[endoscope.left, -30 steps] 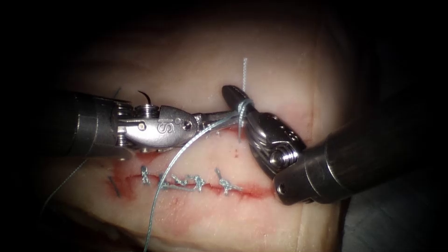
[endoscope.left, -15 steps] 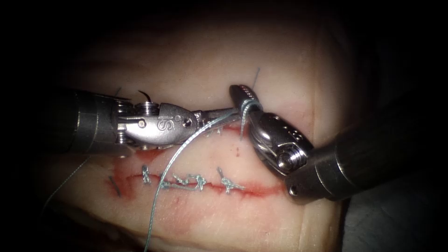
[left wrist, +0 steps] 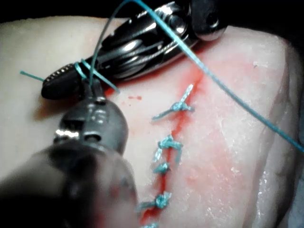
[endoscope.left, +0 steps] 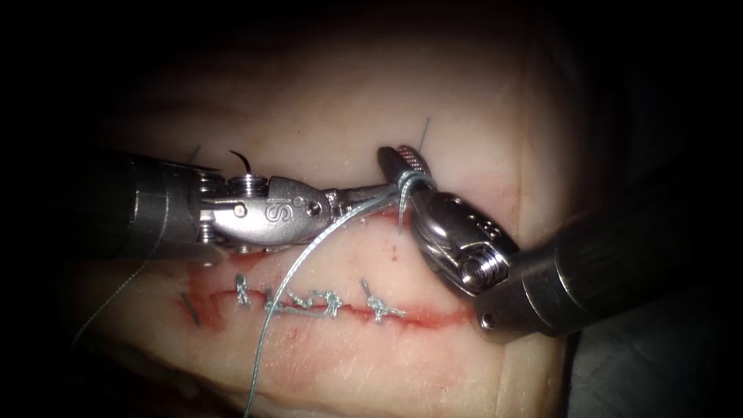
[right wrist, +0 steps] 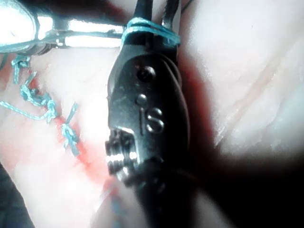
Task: Wound Closure
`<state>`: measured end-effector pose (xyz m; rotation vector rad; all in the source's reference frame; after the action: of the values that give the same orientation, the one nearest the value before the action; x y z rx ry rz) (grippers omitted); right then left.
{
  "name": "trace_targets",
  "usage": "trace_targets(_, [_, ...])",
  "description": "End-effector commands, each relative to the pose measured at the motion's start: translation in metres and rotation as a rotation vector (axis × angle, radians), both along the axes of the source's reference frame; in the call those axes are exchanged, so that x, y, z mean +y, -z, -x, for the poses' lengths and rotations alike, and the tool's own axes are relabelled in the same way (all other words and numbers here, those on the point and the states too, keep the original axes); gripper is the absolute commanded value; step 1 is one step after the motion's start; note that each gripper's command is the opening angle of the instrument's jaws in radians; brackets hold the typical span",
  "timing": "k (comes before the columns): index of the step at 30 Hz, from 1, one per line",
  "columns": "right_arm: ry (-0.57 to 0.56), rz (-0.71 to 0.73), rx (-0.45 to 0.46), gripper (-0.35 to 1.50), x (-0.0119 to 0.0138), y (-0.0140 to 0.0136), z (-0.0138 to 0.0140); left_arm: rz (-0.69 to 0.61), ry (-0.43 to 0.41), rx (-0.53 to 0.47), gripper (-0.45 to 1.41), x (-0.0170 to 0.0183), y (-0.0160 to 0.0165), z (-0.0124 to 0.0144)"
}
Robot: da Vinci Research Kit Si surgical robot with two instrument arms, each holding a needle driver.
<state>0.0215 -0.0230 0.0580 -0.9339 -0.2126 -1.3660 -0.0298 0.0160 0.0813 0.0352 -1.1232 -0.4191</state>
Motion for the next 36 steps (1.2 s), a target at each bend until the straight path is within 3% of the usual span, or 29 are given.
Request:
trace_targets(1, [-0.011,-0.001,-0.015,0.39,-0.0003,-0.0005,-0.001,0.001,0.0,-0.001,-0.45,0.0001,-0.0005,0.0005])
trace_targets(10, [-0.103,-0.036,-0.128,0.24,-0.0004,0.0,-0.0007,-0.006,-0.001,0.006,-0.45,0.0002,-0.0006,0.0003])
trace_targets(16, [-0.112,-0.04,-0.137,0.24,-0.0003,0.0001,-0.0007,-0.011,0.004,0.01,-0.45,0.0002,-0.0007,0.0001])
trace_targets(18, [-0.111,-0.04,-0.134,0.09,-0.0003,0.0002,-0.0009,-0.011,0.004,0.01,-0.45,0.0002,-0.0006,0.0002])
trace_targets(22, [-0.097,-0.019,-0.145,0.1,-0.0005,0.0004,-0.0013,-0.01,0.004,0.011,-0.45,0.0002,-0.0007,0.0002])
trace_targets(27, [-0.141,-0.005,-0.236,0.09,-0.0006,0.0004,-0.001,-0.01,0.006,0.011,-0.45,0.0002,-0.0006,0.0003])
trace_targets(28, [-0.141,-0.001,-0.241,0.04,-0.0005,0.0005,-0.0008,-0.01,0.006,0.012,-0.45,0.0001,-0.0006,0.0003])
trace_targets(36, [-0.139,-0.004,-0.239,0.15,0.0001,0.0006,0.0004,-0.011,0.005,0.011,-0.45,0.0002,-0.0006,0.0002])
